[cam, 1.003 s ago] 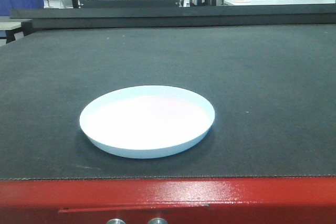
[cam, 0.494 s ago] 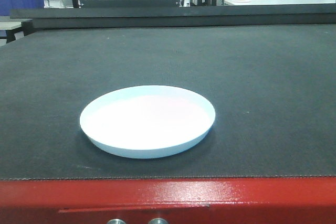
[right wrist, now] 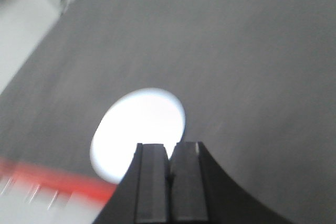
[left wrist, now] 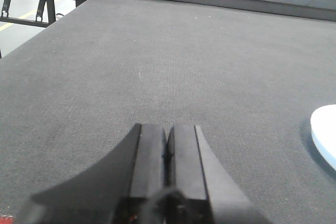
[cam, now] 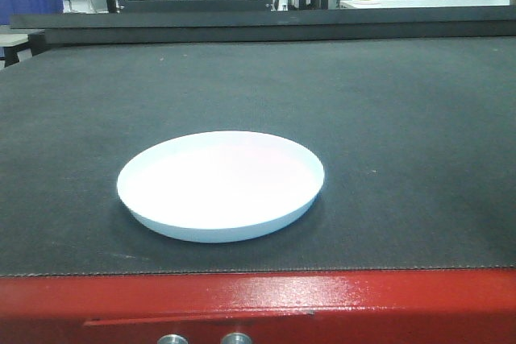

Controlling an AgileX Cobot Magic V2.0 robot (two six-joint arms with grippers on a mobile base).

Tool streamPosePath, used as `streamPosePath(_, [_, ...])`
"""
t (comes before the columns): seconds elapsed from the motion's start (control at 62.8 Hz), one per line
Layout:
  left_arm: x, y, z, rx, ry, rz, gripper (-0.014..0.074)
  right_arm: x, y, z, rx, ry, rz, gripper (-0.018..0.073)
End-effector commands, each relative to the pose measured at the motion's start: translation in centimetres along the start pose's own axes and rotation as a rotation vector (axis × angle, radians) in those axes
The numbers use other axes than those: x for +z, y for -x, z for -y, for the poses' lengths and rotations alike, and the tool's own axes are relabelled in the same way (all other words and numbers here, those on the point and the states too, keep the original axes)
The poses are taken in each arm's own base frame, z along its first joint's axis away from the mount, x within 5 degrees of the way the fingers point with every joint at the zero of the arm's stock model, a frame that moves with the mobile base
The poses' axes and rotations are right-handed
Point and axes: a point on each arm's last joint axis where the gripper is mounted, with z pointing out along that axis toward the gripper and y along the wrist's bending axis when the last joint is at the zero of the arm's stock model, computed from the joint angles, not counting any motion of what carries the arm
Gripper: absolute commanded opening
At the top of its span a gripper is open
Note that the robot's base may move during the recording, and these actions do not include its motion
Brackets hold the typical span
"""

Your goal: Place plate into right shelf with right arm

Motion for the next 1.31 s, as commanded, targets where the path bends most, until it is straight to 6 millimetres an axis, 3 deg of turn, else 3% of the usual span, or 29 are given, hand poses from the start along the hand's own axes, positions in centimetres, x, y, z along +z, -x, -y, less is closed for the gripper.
streamPosePath(0.0, [0.0, 0.4, 0.1, -0.008, -0.015, 0.075, -0.0047, 2.4, 2.3, -0.1, 0.016, 0.063, -0.114, 0.0057])
streamPosePath(0.207, [0.0, 0.4, 0.1, -0.008, -0.015, 0.075, -0.0047, 8.0, 4.1, 0.0, -0.037, 0.081, -0.248, 0.006])
streamPosePath(0.478, [0.0, 0.4, 0.1, -0.008, -0.015, 0.075, -0.0047, 16.0, 1.7, -3.0, -0.202, 0.072, -0.4, 0.0067])
streamPosePath(0.541, [0.0, 0.4, 0.1, -0.008, -0.015, 0.075, -0.0047, 17.8, 0.9, -3.0, -0.226, 0.058, -0.454, 0.0148])
streamPosePath(0.685, [0.0, 0.4, 0.1, -0.008, -0.015, 0.075, -0.0047, 21.3, -0.3, -2.3, -0.211, 0.031, -0.531, 0.0535])
streamPosePath(0.749, [0.0, 0.4, 0.1, -0.008, -0.015, 0.075, -0.0047, 22.8, -0.7, -1.9, -0.199, 0.019, -0.549, 0.0642])
streamPosePath(1.035, [0.0, 0.4, 0.1, -0.008, -0.015, 0.075, -0.0047, 27.9, -2.9, -0.4, -0.144, -0.017, -0.622, 0.0632])
streamPosePath(1.29, [0.0, 0.4, 0.1, -0.008, -0.015, 0.075, -0.0047, 30.0, -3.3, -0.1, -0.098, -0.013, -0.602, 0.0632])
